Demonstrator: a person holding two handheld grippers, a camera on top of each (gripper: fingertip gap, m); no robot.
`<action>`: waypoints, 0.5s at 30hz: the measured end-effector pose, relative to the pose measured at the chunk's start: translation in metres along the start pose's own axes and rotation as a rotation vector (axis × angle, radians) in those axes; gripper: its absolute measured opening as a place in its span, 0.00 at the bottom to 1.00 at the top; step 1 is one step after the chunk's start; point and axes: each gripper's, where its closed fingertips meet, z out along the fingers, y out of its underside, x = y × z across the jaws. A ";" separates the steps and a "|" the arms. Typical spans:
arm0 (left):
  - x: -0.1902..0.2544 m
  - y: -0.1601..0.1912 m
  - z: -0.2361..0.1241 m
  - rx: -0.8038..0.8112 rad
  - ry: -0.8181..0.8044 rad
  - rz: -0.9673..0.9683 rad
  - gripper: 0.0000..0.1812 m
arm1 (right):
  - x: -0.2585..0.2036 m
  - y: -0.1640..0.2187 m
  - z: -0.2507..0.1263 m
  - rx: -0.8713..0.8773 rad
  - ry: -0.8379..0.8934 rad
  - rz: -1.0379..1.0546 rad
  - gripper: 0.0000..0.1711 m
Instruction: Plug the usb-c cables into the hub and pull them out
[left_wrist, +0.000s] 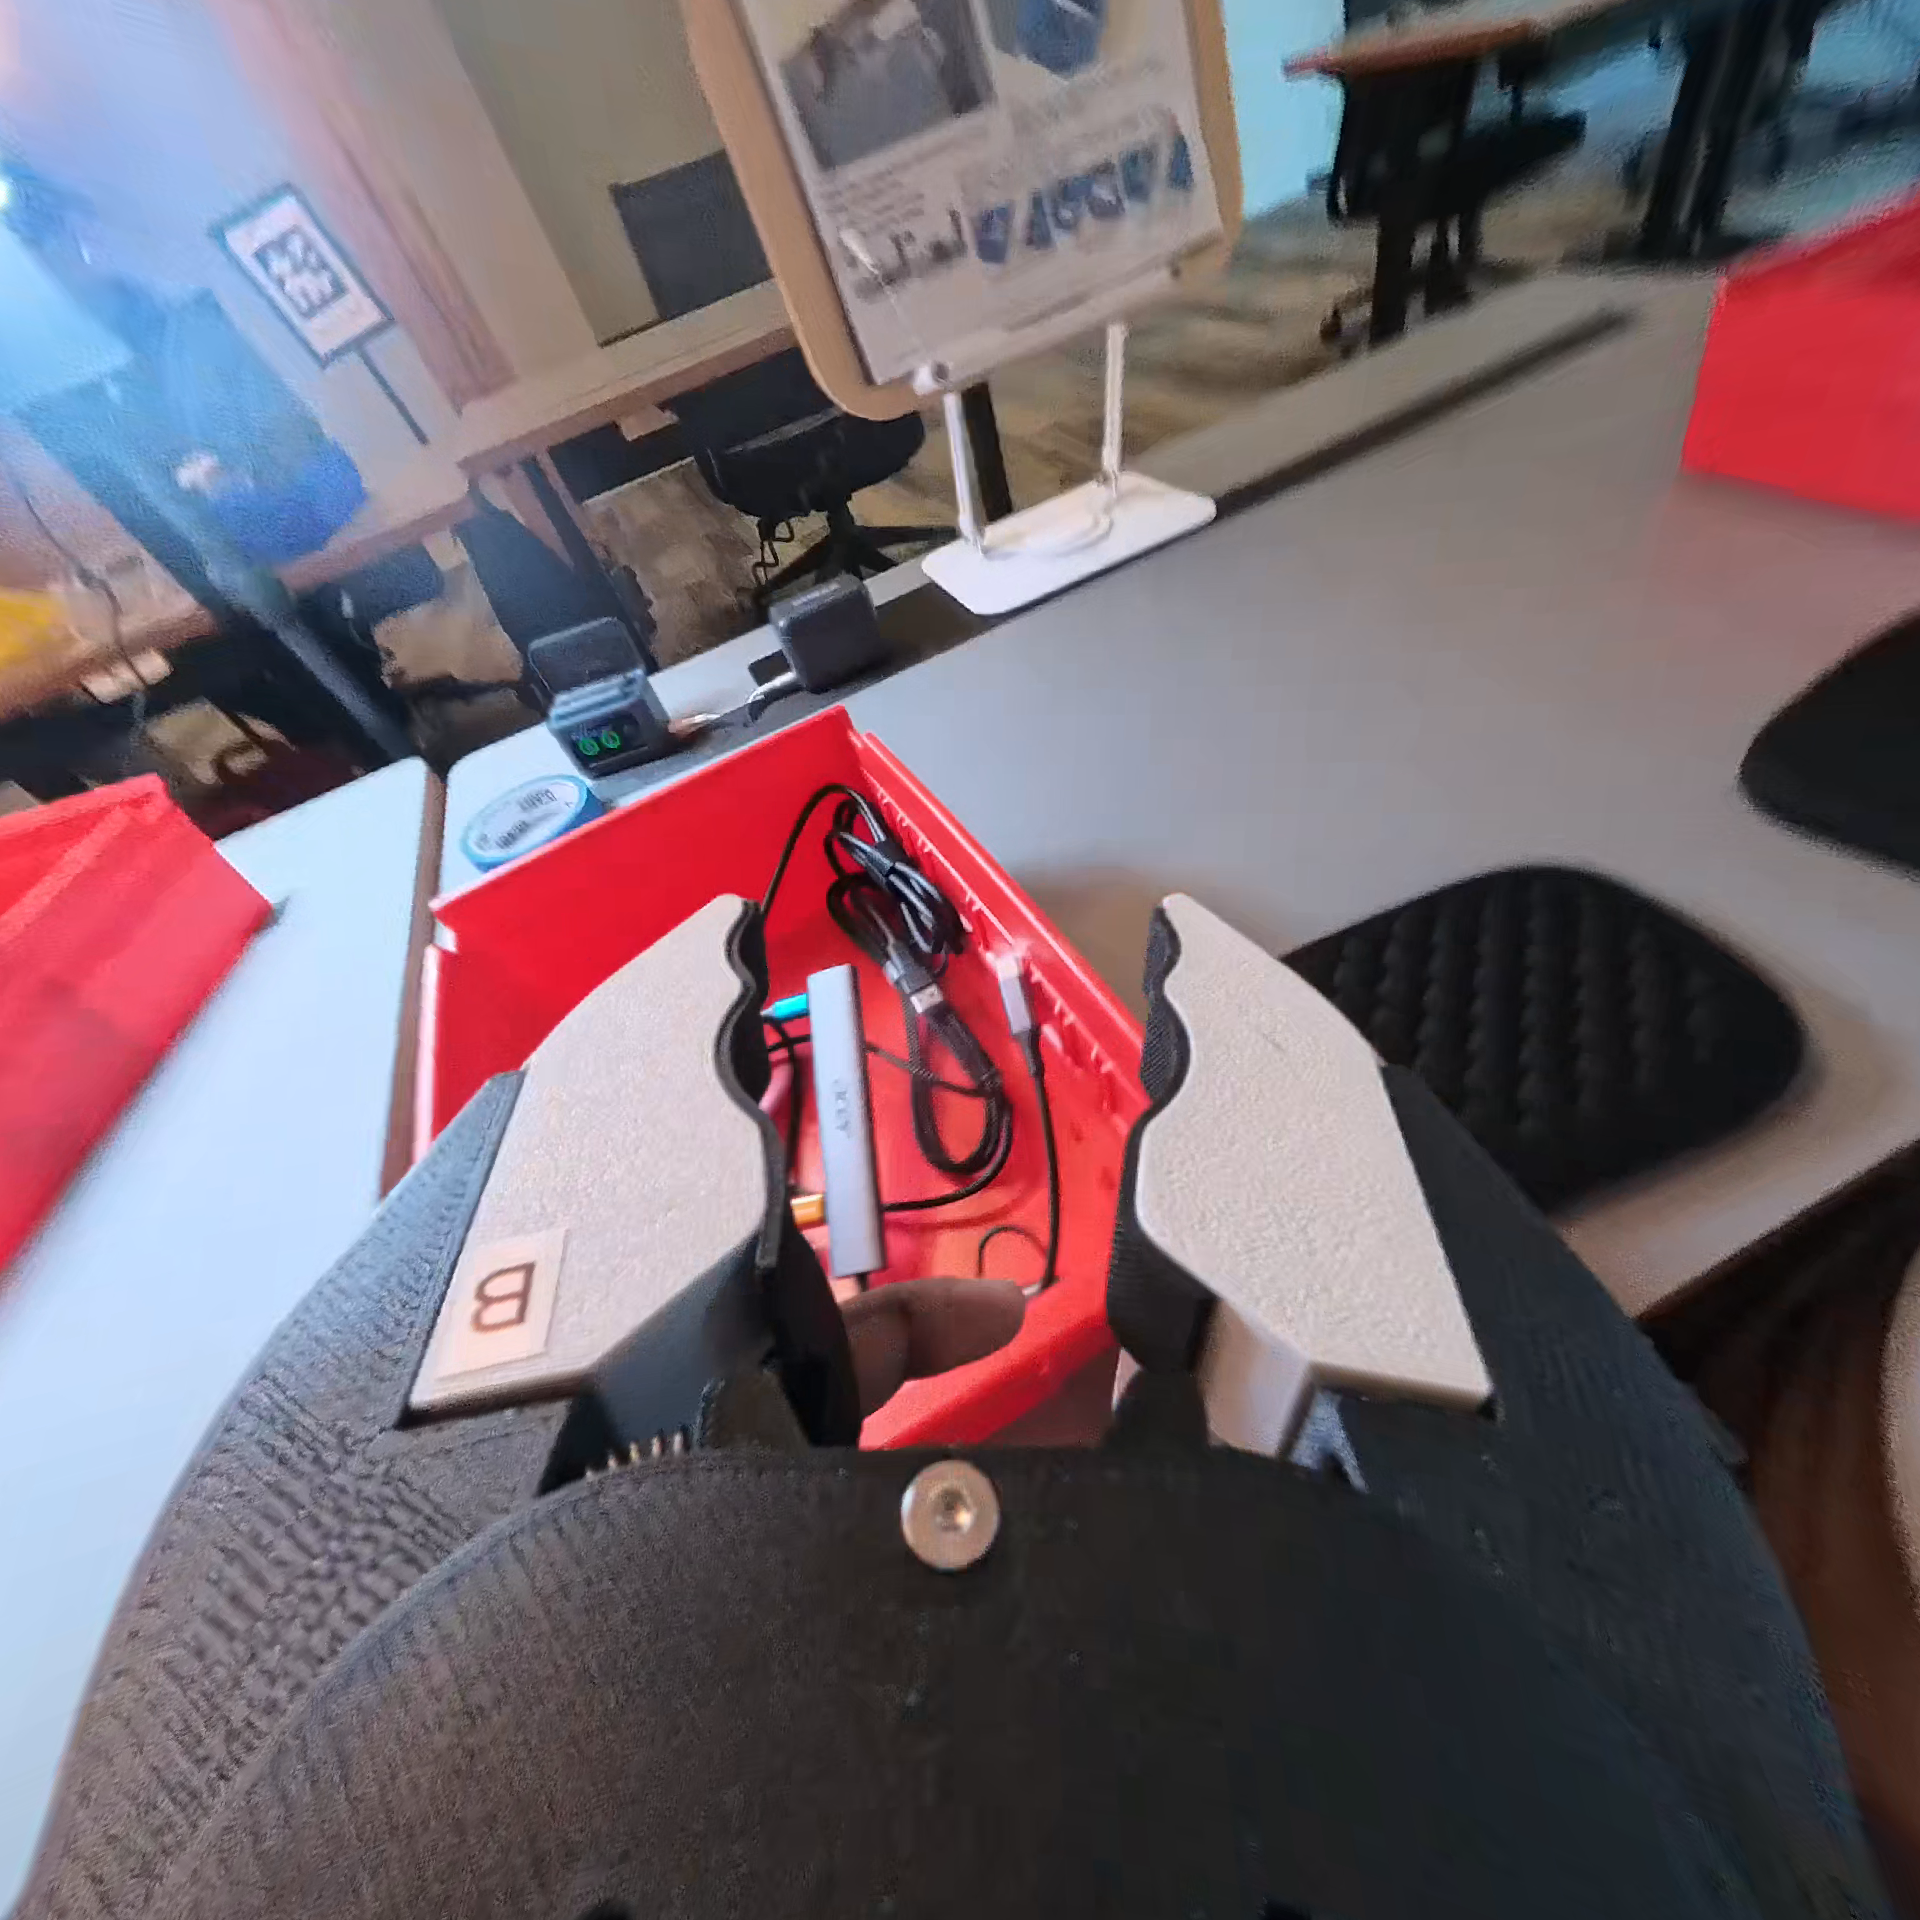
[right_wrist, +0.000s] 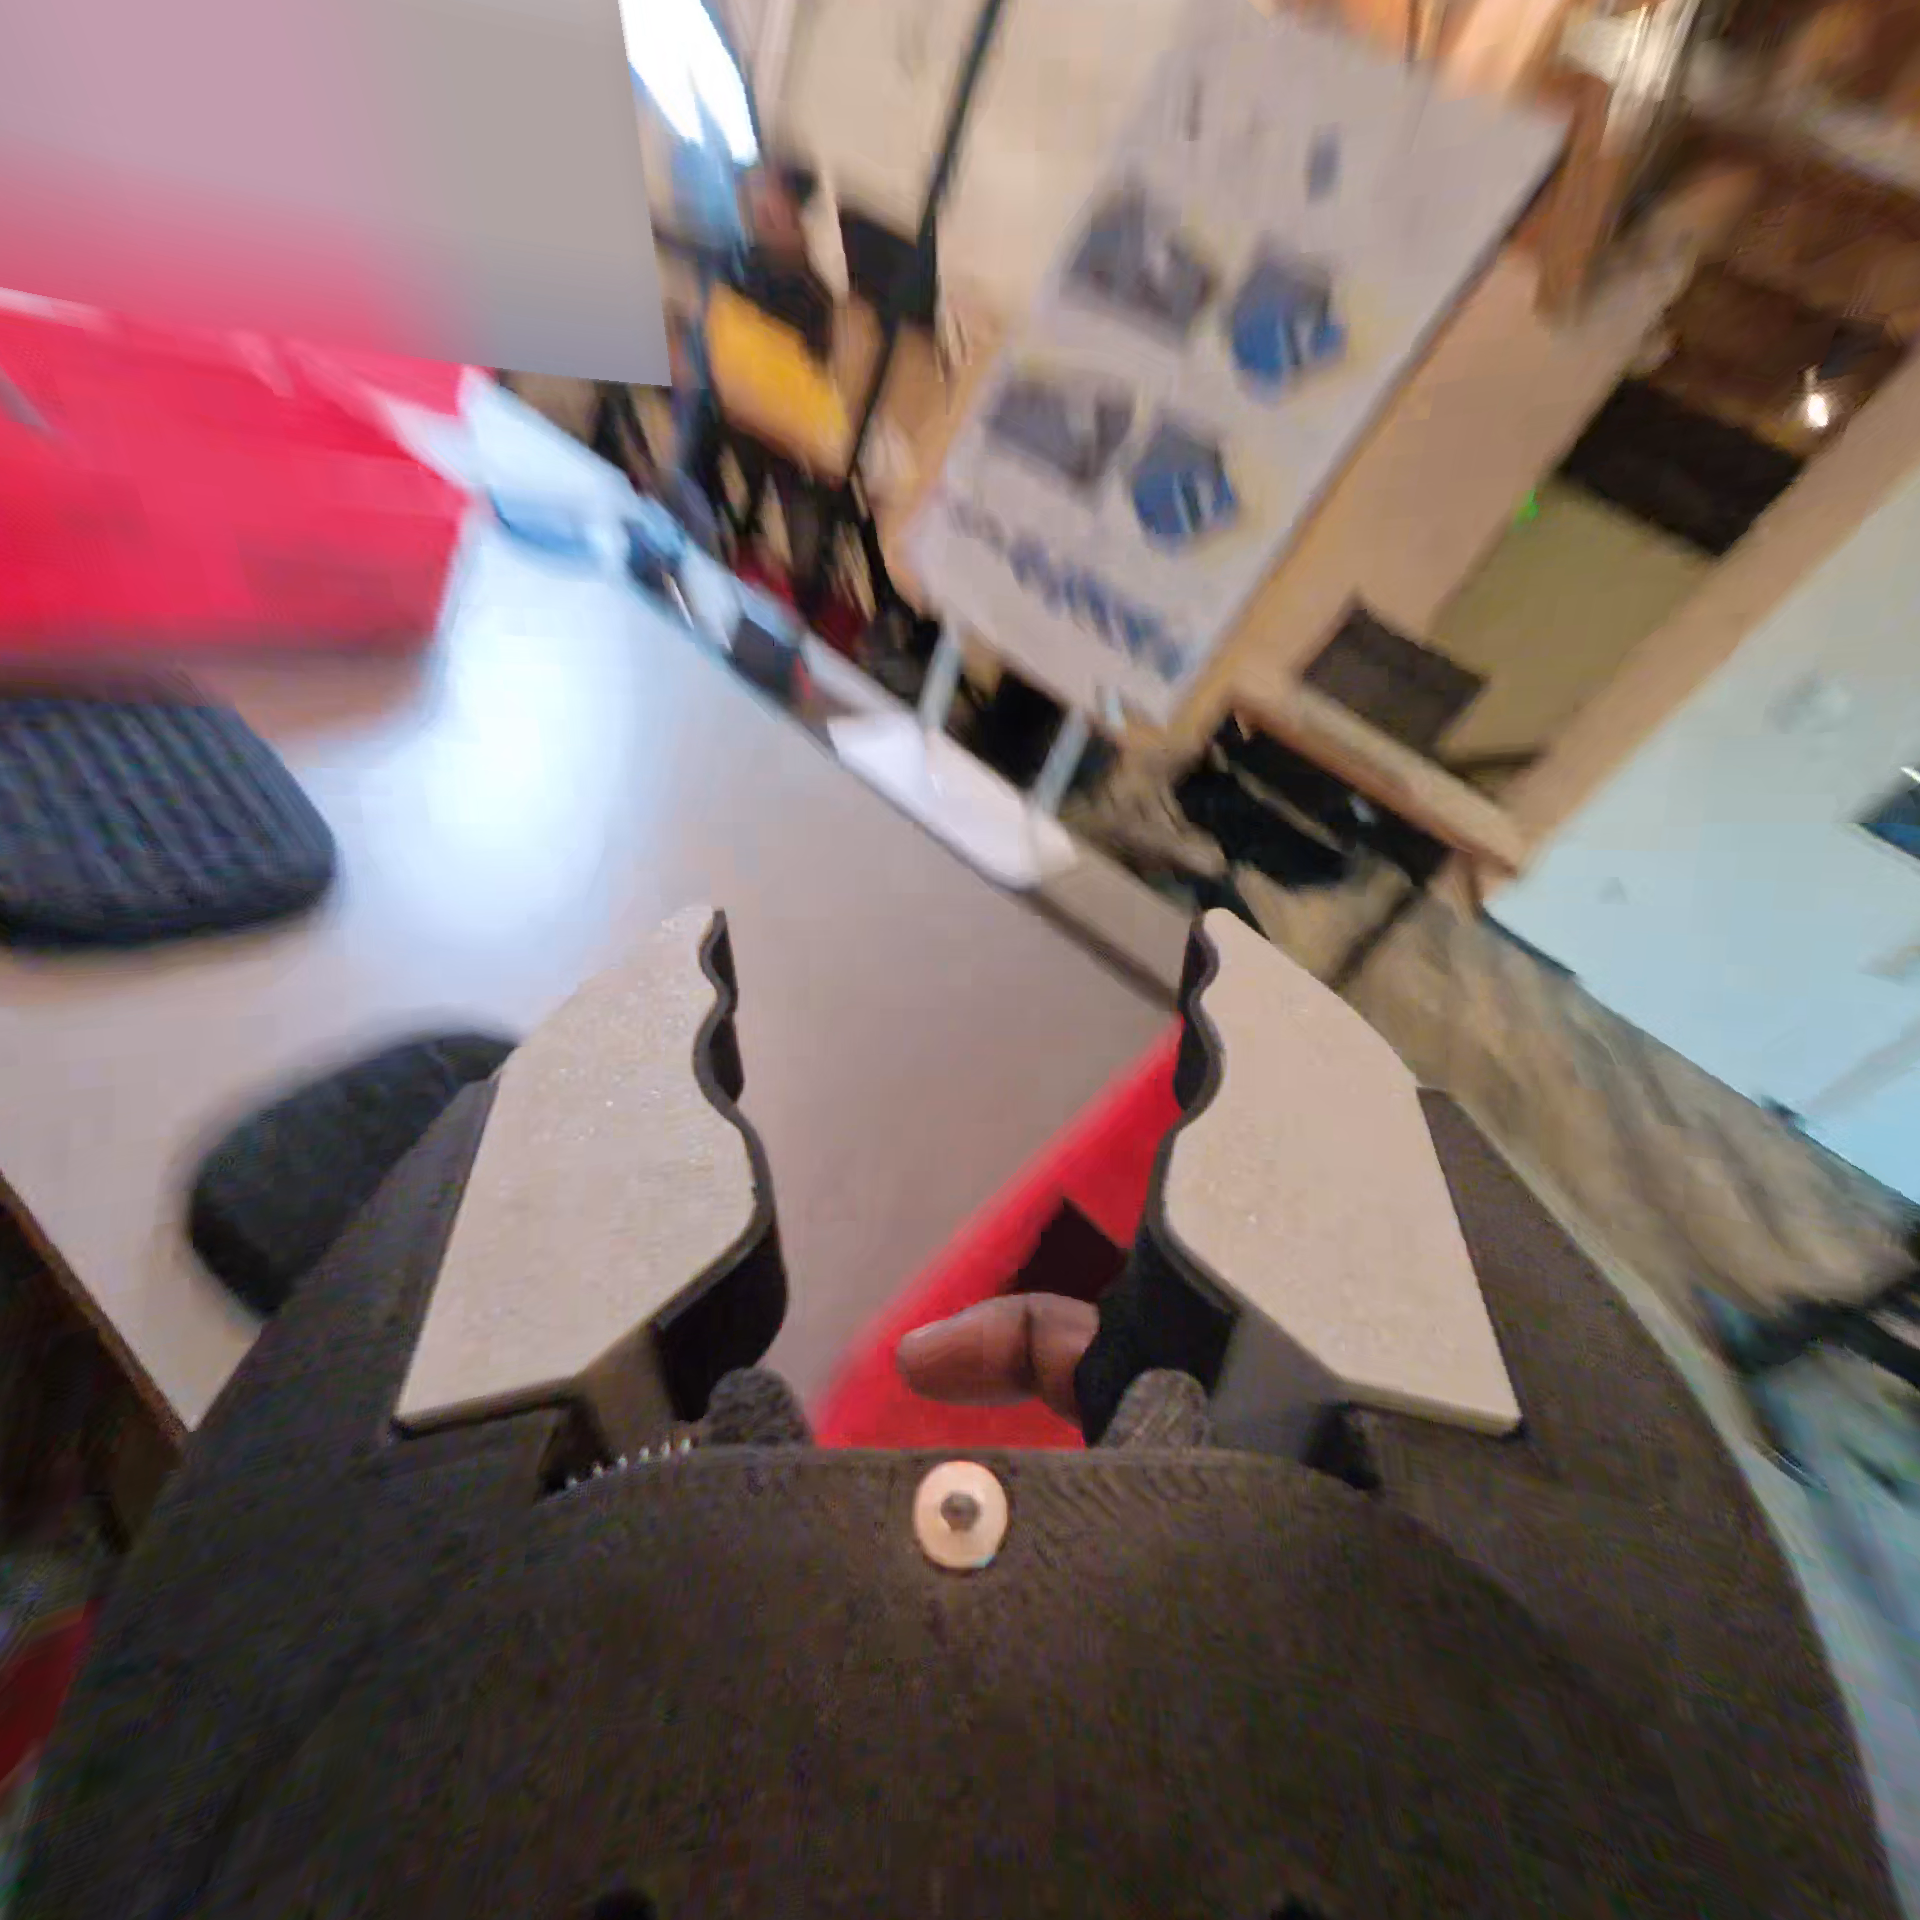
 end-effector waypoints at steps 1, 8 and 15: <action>-0.004 0.000 0.005 0.009 0.003 -0.067 0.39 | -0.009 -0.024 0.004 0.114 -0.032 0.070 0.47; -0.029 0.060 0.077 -0.161 0.052 -0.337 0.36 | -0.080 -0.061 0.080 0.550 -0.248 0.431 0.43; -0.044 0.121 0.111 -0.520 -0.009 -0.181 0.32 | -0.113 -0.047 0.178 0.517 -0.367 0.479 0.41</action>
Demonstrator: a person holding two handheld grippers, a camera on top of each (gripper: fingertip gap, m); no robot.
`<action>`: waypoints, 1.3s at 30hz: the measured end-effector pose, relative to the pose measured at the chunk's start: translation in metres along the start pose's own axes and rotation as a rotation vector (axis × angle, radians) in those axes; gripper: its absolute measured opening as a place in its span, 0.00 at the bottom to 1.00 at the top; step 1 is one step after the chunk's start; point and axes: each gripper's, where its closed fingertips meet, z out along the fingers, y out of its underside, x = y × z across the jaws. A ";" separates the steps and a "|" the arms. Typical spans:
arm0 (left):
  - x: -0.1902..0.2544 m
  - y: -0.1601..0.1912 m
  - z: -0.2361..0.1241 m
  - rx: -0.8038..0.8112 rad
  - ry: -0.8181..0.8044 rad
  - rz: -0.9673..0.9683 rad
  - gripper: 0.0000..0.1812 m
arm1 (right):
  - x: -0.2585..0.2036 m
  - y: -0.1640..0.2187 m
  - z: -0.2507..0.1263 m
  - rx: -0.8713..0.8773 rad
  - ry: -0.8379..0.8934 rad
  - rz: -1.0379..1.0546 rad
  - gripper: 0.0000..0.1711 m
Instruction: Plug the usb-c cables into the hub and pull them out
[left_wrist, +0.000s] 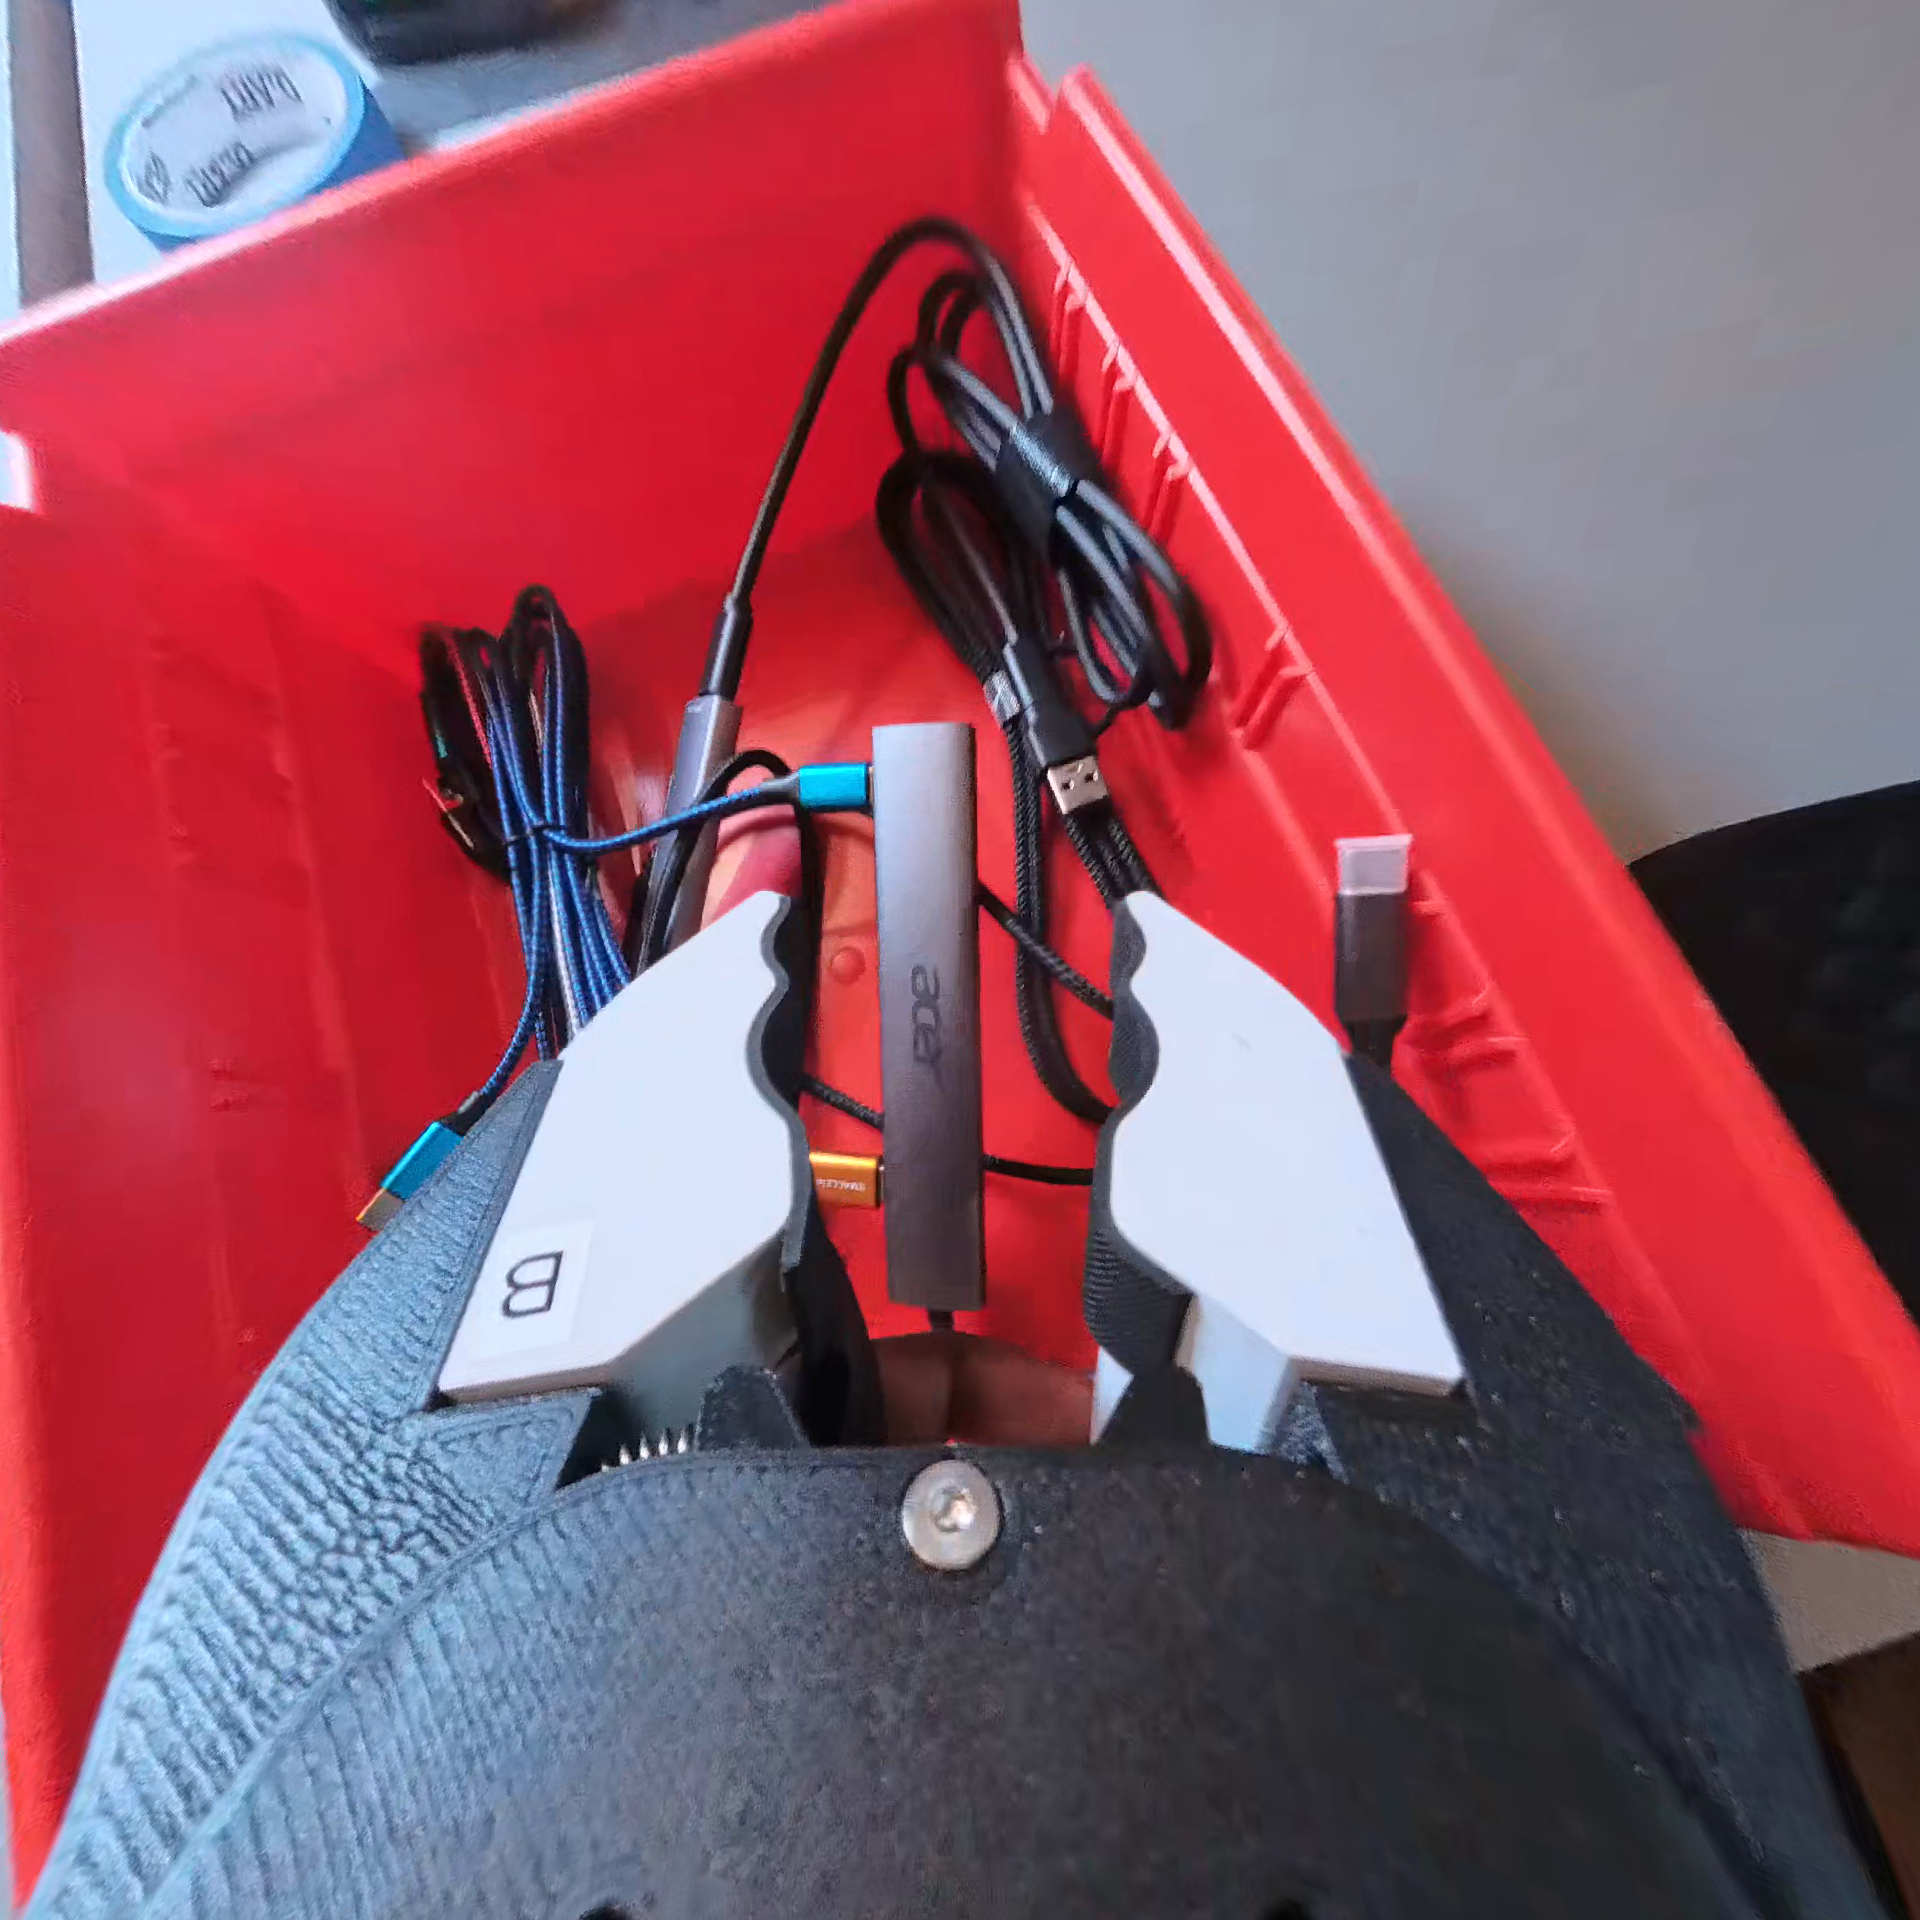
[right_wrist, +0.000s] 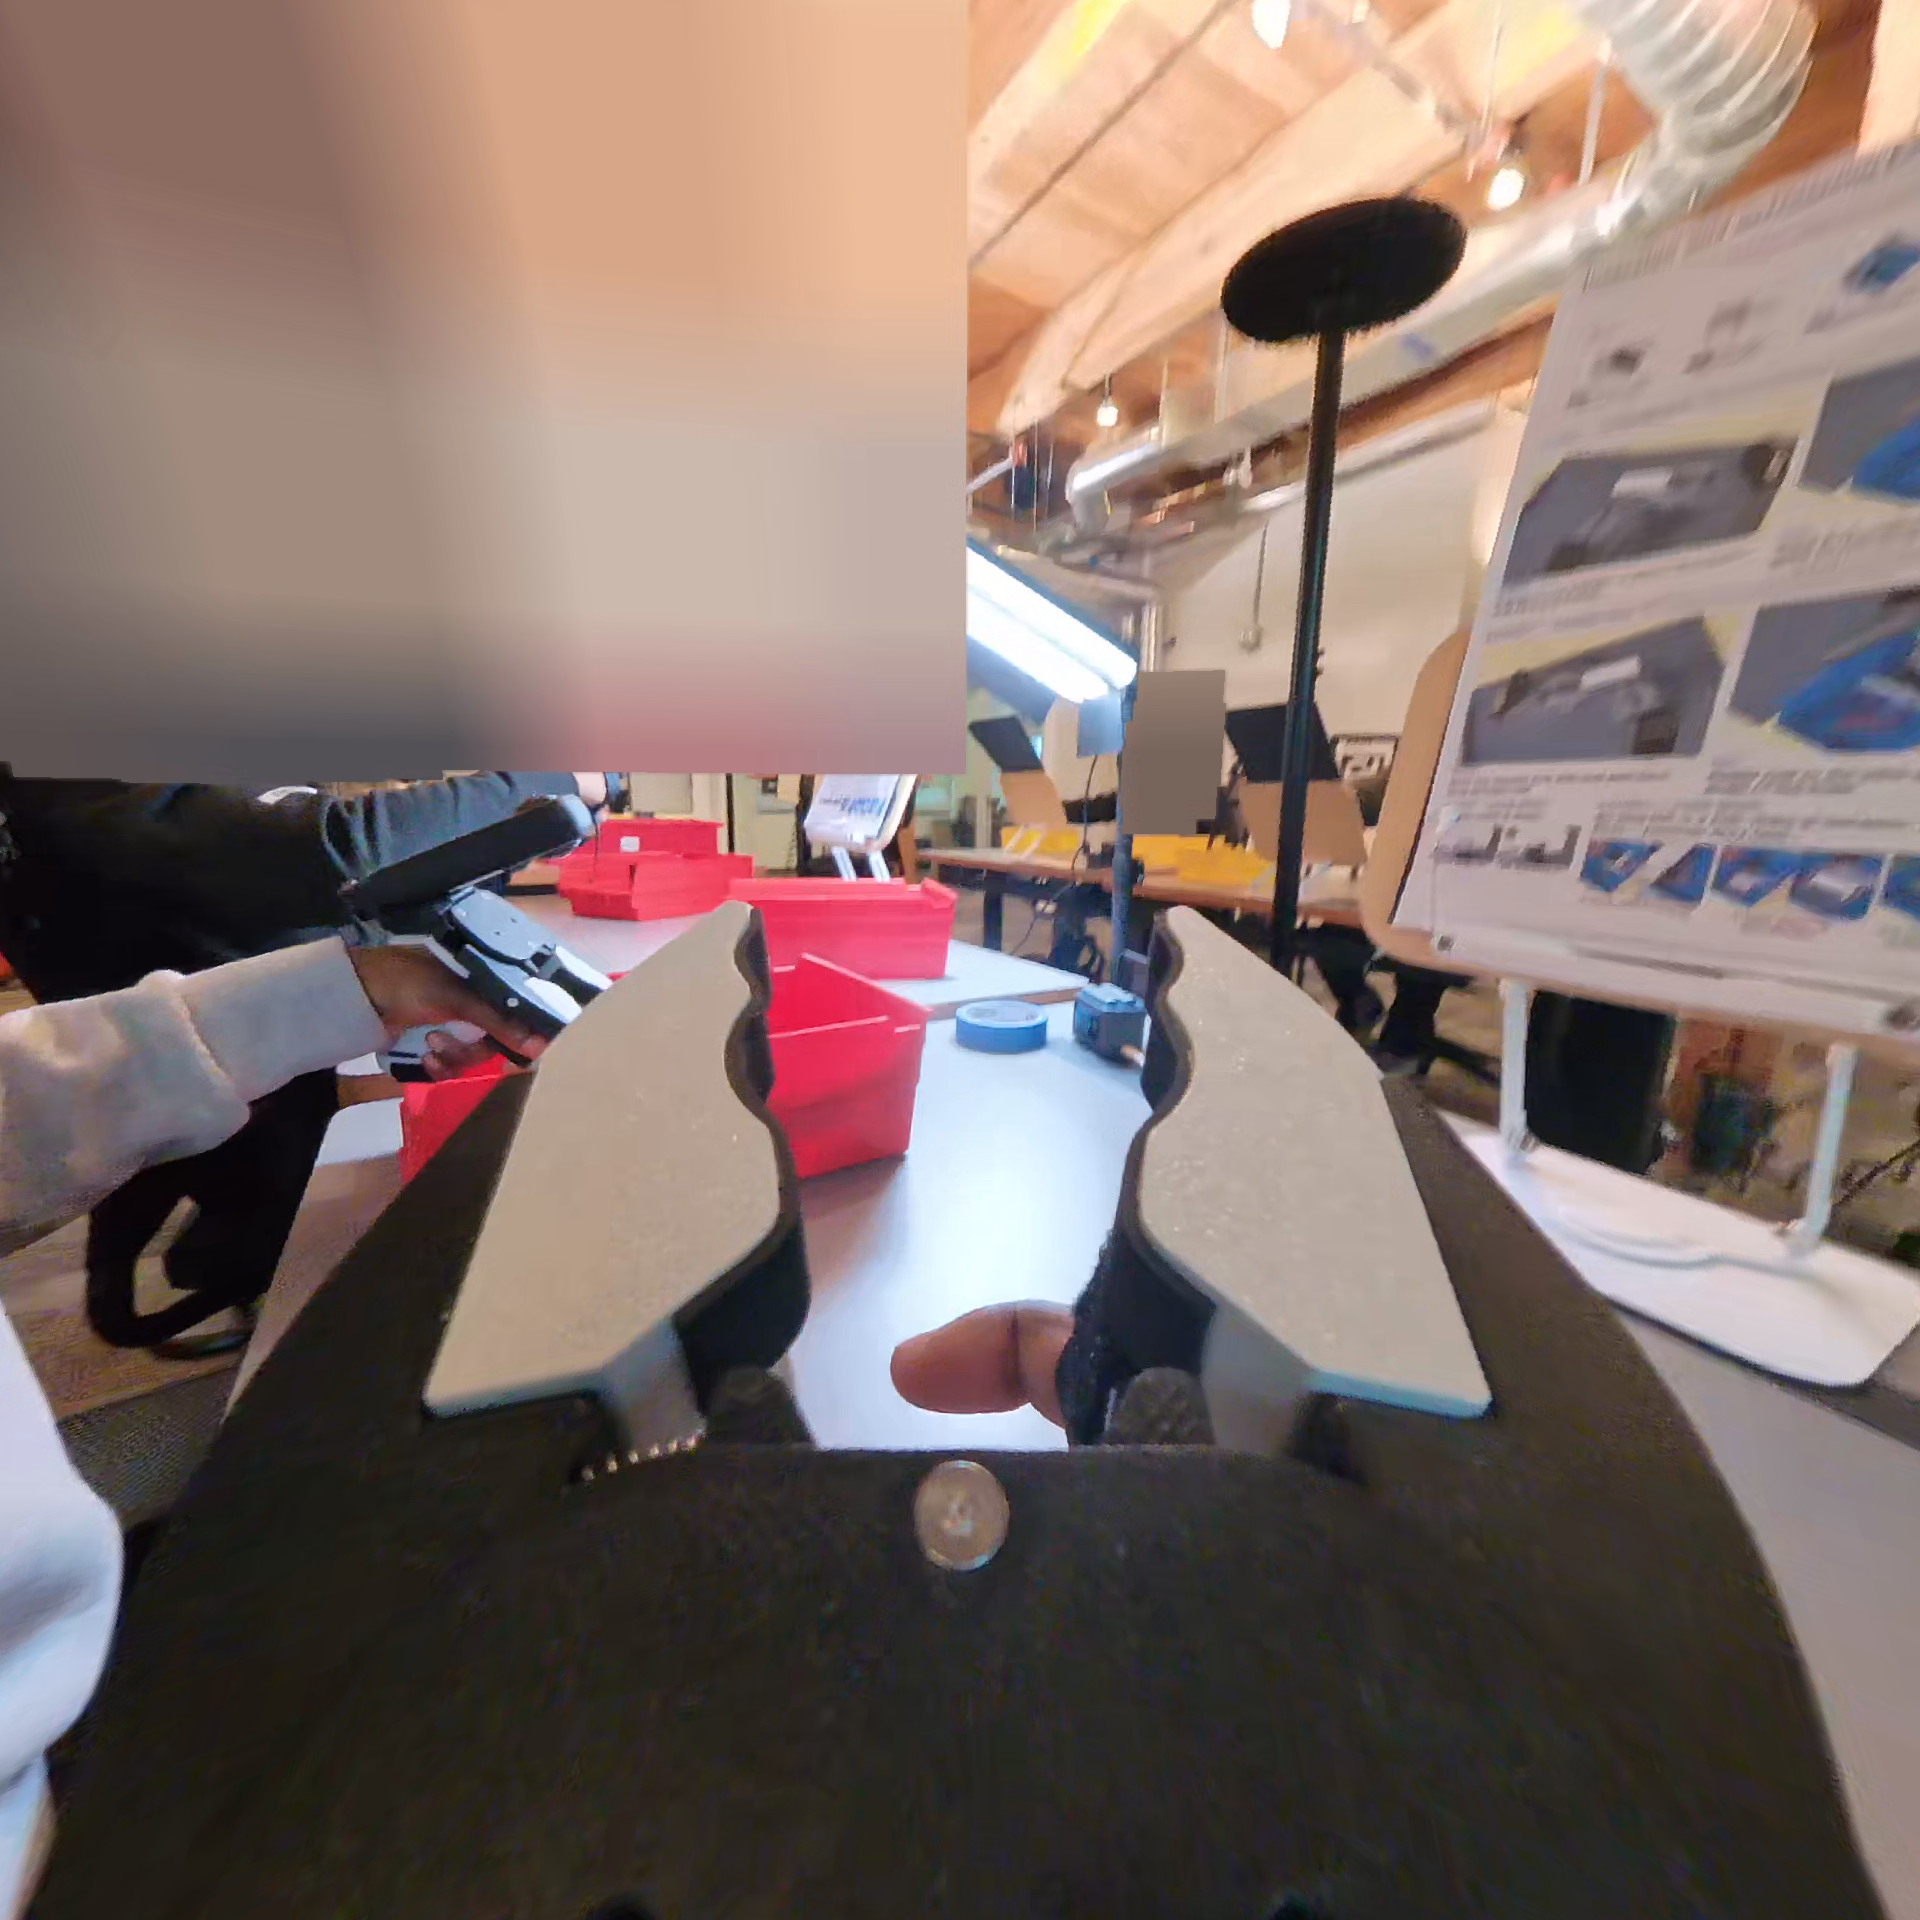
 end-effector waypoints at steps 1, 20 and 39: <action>0.000 0.003 0.001 -0.038 -0.003 0.013 0.32 | 0.005 0.007 0.006 -0.031 -0.004 0.025 0.41; -0.008 0.048 0.002 -0.154 -0.260 0.129 0.24 | 0.022 0.042 -0.048 0.100 0.209 0.308 0.33; -0.046 -0.024 -0.060 0.197 -0.606 0.163 0.06 | 0.038 0.036 -0.057 0.186 0.231 0.488 0.28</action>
